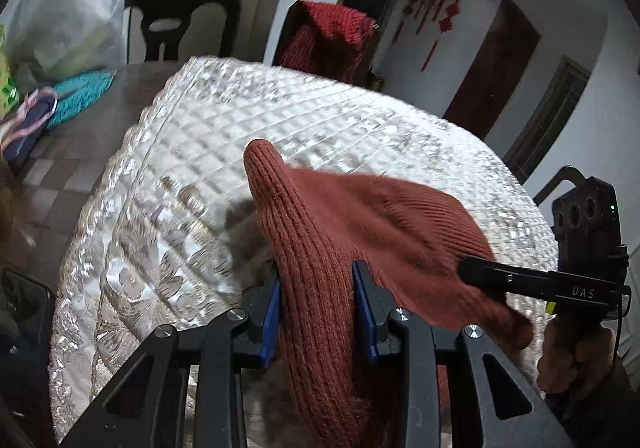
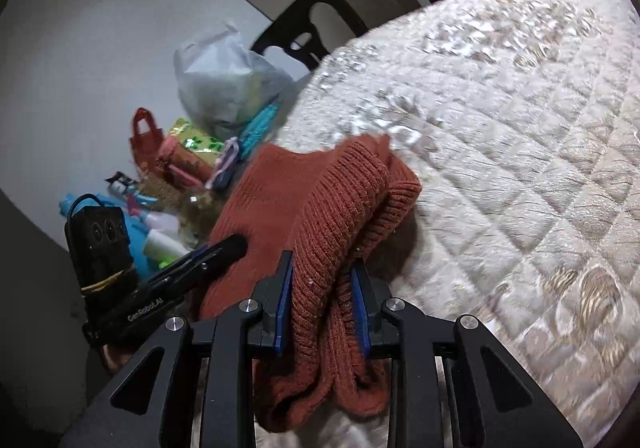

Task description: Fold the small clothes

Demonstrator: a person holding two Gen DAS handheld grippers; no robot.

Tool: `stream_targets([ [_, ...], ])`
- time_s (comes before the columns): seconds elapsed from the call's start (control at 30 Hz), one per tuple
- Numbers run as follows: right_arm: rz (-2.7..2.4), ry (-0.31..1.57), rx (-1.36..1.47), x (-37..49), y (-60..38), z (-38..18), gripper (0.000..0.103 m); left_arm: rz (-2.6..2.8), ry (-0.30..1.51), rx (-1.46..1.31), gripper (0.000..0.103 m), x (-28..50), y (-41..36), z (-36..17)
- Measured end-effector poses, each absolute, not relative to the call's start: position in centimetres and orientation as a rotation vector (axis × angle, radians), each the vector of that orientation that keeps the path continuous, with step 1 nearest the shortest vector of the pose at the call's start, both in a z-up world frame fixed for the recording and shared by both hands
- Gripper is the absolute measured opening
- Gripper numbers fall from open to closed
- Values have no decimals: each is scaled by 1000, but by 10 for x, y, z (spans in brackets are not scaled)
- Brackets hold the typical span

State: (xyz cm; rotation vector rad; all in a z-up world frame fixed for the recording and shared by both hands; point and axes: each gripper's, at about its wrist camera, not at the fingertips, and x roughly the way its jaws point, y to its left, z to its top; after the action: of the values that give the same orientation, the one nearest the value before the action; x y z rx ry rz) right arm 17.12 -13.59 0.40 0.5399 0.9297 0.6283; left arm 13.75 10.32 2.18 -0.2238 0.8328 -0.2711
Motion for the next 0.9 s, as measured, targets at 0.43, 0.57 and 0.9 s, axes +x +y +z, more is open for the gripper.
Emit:
stream_targets([
  [0.43, 600, 854, 255, 119, -123, 43, 27, -225, 748, -190, 40, 69, 100, 42],
  [0.57, 587, 876, 117, 108, -107, 31, 12, -217, 764, -152, 40, 62, 88, 28],
  [0.9, 553, 867, 91, 110, -111, 24, 12, -153, 763, -78, 40, 63, 76, 27],
])
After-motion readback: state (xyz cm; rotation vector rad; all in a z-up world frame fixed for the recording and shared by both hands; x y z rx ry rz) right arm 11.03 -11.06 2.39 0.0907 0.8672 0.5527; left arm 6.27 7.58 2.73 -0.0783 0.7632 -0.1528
